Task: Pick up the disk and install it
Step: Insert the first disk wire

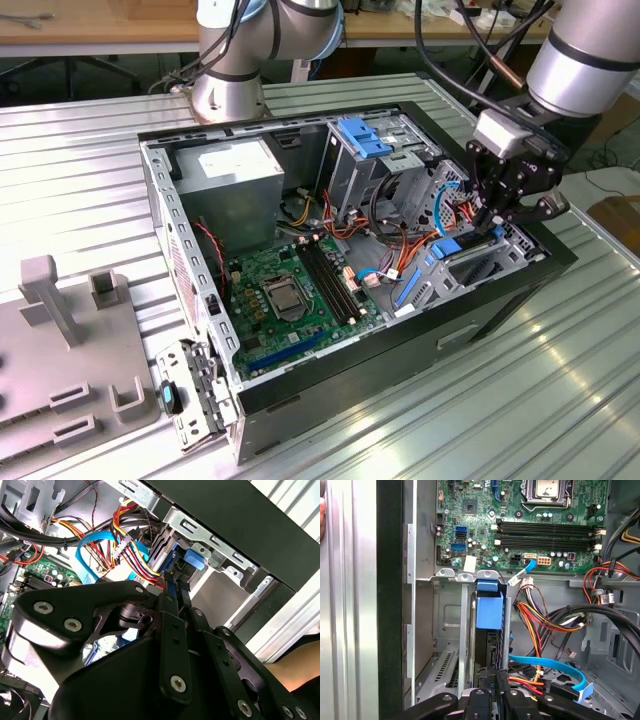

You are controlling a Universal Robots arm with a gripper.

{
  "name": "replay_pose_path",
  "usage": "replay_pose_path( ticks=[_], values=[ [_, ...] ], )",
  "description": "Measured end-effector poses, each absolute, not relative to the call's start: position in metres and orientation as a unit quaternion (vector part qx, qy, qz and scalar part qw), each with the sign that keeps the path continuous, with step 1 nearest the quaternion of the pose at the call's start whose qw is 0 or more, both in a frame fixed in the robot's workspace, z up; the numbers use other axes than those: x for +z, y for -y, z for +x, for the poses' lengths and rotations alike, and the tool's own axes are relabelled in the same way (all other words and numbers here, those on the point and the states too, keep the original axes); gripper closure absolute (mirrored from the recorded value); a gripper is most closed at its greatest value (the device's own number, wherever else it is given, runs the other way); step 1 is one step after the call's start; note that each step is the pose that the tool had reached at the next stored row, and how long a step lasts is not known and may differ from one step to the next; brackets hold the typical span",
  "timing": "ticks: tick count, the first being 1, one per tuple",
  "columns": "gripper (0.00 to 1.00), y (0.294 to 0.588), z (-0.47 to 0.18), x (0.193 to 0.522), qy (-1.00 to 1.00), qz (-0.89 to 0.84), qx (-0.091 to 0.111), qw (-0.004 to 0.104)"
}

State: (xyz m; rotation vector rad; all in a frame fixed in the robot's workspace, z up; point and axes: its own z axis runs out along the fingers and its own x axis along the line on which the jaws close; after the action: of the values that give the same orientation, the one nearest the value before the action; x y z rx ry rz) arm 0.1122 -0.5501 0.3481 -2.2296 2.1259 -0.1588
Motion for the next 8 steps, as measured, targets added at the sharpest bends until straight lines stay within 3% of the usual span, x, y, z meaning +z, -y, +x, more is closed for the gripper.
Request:
replay_pose_path(
  ticks=[8],
  values=[
    [0.84,0.5502,0.1119,0.3467,-0.689,-0.722,-0.051,0.029]
  ],
)
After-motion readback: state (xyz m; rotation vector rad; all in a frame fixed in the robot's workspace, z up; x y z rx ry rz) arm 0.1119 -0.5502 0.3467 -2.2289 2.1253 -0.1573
